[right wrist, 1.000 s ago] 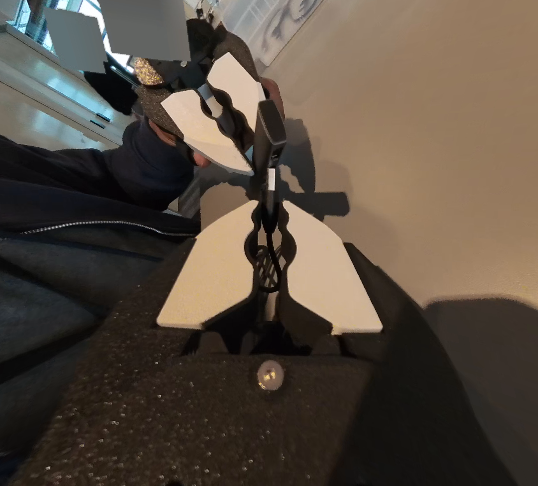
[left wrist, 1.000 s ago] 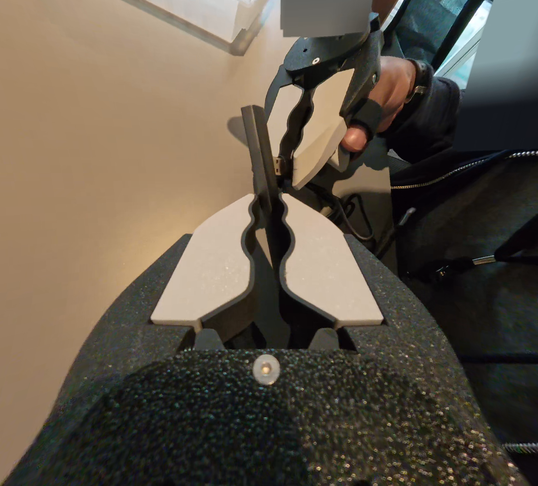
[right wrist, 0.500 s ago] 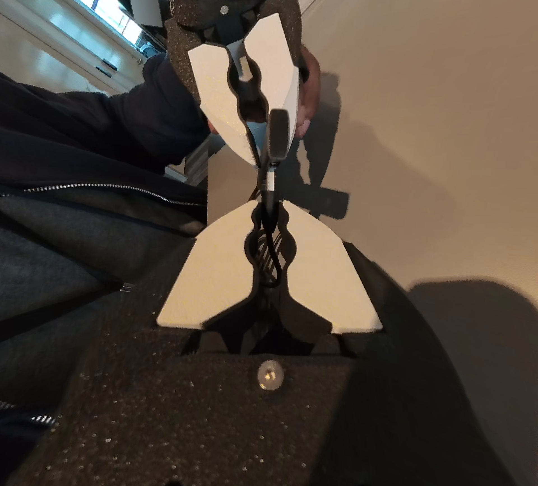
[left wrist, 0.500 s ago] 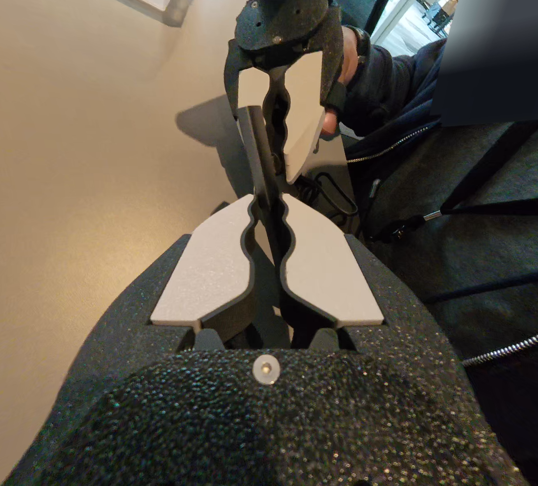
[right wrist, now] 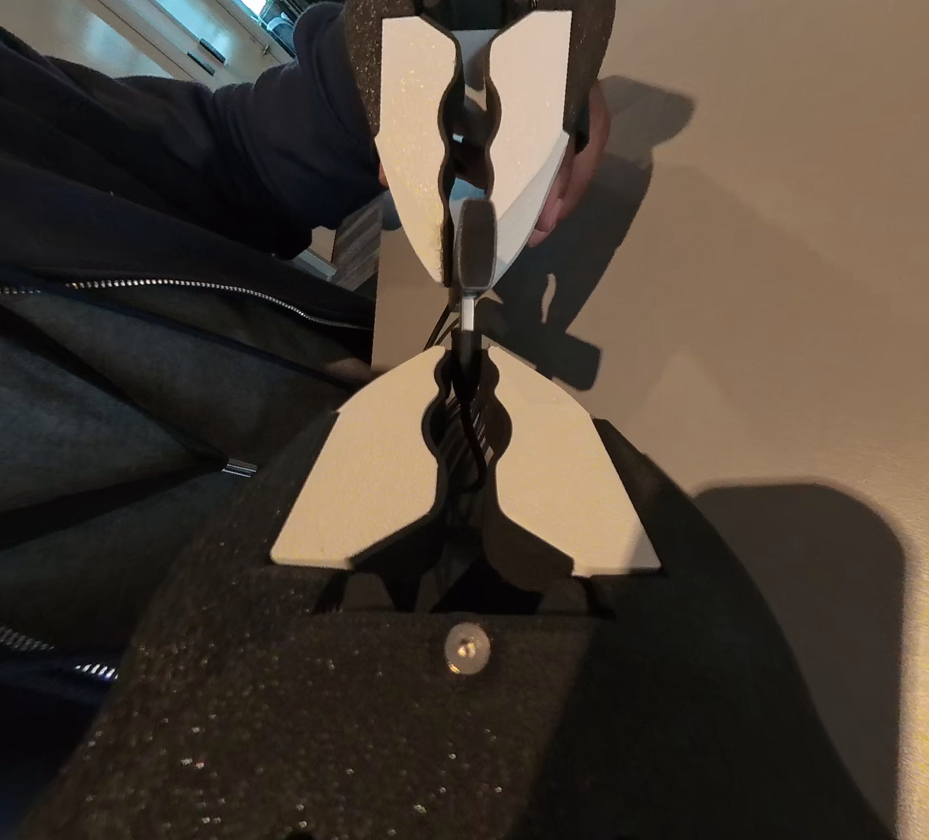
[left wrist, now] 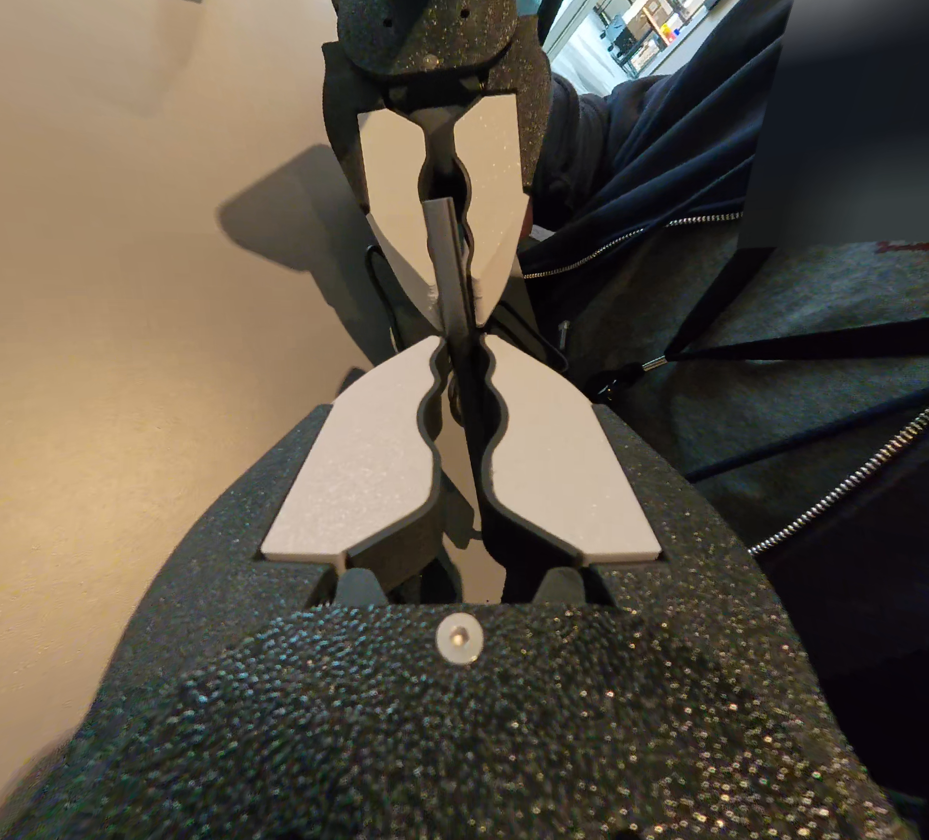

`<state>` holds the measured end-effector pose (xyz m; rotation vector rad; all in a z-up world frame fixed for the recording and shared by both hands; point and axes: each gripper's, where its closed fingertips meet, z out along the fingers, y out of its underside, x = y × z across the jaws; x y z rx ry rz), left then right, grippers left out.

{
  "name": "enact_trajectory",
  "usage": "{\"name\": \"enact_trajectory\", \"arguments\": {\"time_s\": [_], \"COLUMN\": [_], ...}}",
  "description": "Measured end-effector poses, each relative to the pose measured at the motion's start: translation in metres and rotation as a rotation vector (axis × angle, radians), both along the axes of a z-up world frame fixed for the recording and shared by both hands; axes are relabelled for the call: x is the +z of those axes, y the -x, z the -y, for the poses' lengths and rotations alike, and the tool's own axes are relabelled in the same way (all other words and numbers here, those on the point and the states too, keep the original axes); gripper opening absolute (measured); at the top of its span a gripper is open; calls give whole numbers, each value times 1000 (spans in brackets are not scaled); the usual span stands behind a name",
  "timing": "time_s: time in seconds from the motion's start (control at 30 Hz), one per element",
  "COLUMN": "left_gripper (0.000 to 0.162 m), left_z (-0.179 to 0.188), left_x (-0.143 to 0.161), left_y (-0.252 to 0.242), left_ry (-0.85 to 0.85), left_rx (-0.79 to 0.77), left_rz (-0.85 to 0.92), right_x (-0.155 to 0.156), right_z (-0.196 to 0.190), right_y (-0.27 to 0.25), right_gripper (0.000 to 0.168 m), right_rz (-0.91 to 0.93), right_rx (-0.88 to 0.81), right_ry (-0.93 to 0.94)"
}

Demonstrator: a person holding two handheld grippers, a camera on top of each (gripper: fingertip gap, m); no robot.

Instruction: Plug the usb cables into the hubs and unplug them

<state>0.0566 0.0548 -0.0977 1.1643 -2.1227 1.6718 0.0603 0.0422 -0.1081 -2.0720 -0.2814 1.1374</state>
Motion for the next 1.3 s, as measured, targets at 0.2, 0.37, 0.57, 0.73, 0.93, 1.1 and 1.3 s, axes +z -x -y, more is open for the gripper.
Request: {"name": "enact_trajectory", "arguments": {"time_s": [0.2,0.37,0.57,0.73,0.93,1.1,1.3], "left_gripper": [11,11,11,11,11,11,11], "left_z": [6,9,11,13,15,12,13], "left_x": [-1,-7,-13,-17,-22,-19,-21], "left_y": [5,11,18,25,24,23,27], "left_ry": [-49,-190,-307,-359,-345,-287,-302], "left_rx": [-49,-96,-151,-216,-194,-143,-156], "left_rz": [-11,-6,-34,-46,-47,-49,-60], "right_x": [-2,-7,-14,-18,-23,-19,-18], "right_z": [7,12,16,19,18,13,13], "right_y": [5,11,17,21,24,22,26], "right_gripper": [10,10,10,9,9,8,8], "right_rz": [25,43,112,171,139,100,122], "right_rx": [67,125,207,279,303,274,311], "right_ry": [10,23,32,34,60,54,57]}}
